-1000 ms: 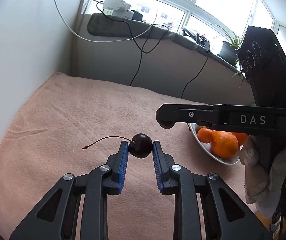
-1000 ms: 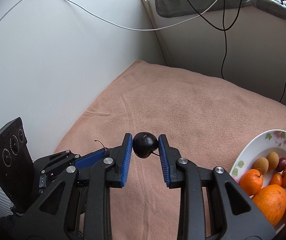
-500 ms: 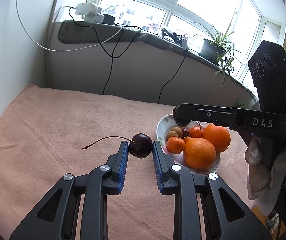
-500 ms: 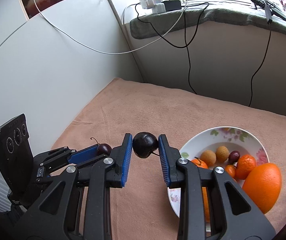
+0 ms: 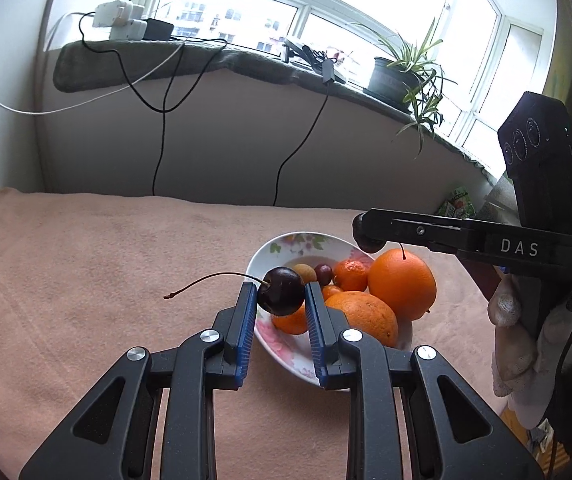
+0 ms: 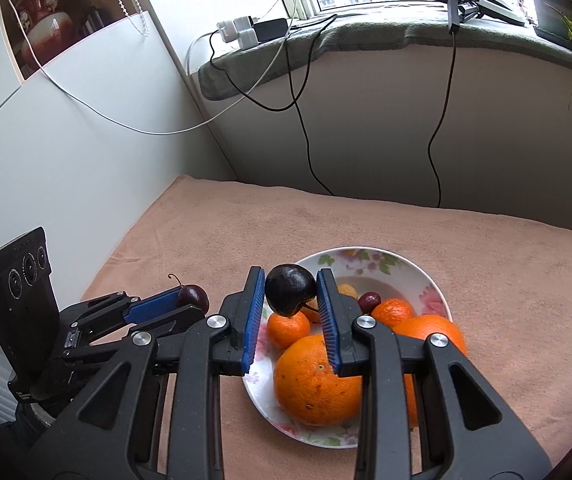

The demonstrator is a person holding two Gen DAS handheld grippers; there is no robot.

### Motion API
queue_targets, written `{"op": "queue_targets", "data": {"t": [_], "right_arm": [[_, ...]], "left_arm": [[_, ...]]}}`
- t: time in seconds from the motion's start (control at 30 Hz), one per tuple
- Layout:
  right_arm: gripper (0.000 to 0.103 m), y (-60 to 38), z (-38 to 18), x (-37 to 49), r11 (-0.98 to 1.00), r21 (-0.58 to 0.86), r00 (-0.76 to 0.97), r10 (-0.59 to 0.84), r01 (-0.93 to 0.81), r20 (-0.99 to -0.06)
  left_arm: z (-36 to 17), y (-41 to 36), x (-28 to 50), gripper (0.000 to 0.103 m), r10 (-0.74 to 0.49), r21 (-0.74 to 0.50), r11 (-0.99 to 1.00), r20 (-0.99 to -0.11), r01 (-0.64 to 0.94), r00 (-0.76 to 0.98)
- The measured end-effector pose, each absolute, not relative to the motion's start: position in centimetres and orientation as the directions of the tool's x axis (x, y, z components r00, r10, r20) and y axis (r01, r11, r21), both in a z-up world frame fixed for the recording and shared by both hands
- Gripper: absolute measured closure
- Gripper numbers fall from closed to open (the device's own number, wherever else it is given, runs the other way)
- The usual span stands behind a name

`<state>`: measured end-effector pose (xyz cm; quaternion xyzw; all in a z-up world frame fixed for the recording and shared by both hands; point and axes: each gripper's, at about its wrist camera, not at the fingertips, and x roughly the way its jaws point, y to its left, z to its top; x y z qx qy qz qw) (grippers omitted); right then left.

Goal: Organize fruits
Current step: 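Carry both cherries over the floral plate with both grippers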

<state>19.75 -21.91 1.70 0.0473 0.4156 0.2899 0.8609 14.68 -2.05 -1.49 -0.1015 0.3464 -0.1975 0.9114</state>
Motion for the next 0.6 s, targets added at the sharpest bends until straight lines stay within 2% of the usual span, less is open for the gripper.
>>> {"op": "queue_targets", "data": {"t": [0.6], "right_arm": [[0.075,-22.9,-0.7,22.1,0.839,0.327,0.454,0.518,-0.435,-0.725]], "left_arm": [[-2.1,-6.6,17.1,0.080,-0.460,-0.301,0.888,-0.621,0.349,0.635]]}}
